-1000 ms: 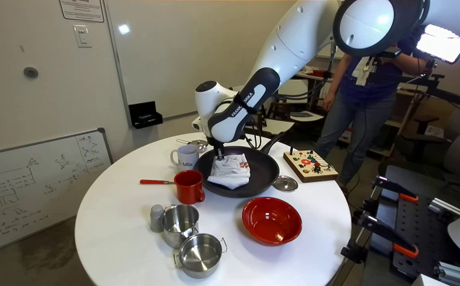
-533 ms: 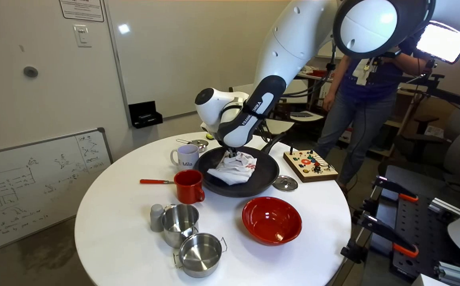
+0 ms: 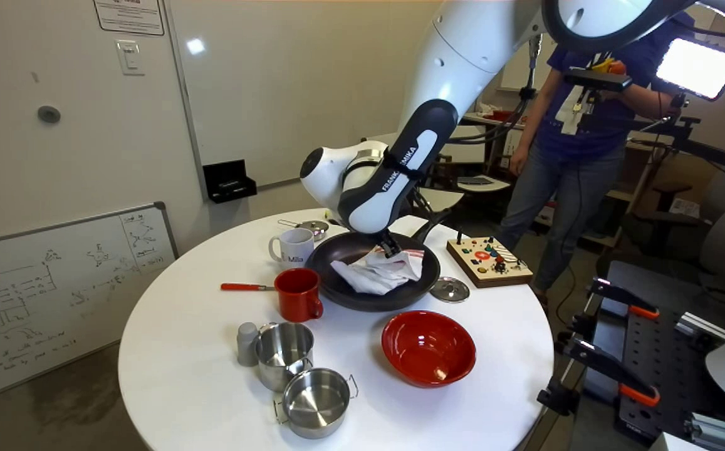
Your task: Use the towel to wipe the pan
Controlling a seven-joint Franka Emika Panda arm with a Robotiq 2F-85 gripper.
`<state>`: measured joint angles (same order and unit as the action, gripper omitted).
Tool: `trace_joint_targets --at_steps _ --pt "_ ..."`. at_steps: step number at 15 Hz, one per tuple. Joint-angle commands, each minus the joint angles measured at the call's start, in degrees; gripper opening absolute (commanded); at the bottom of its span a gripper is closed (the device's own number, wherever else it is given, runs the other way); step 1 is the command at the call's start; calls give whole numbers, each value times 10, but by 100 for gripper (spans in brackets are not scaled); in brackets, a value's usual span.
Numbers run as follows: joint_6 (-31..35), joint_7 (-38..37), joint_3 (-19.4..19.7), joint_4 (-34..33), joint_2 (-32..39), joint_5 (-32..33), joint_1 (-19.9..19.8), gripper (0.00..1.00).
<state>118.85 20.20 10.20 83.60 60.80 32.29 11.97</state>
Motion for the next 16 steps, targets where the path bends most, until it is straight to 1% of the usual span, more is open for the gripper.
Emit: trace_joint_targets --at_steps 1,5,6,7,10,14,15,16 --pt "-46 37 -34 35 -36 16 -19 4" --pt "-75 57 -56 32 -42 6 -38 2" --pt "-76 48 -63 28 -43 -7 -47 4" --pt "-55 25 -70 31 -50 -24 -59 3" --pt "-20 -7 -79 49 -73 -52 -80 3" --pt "60 -77 -71 79 -102 -71 -90 4" --pt "74 -92 -67 87 -106 -70 -87 29" --pt "88 -110 -63 94 -110 -70 -86 29"
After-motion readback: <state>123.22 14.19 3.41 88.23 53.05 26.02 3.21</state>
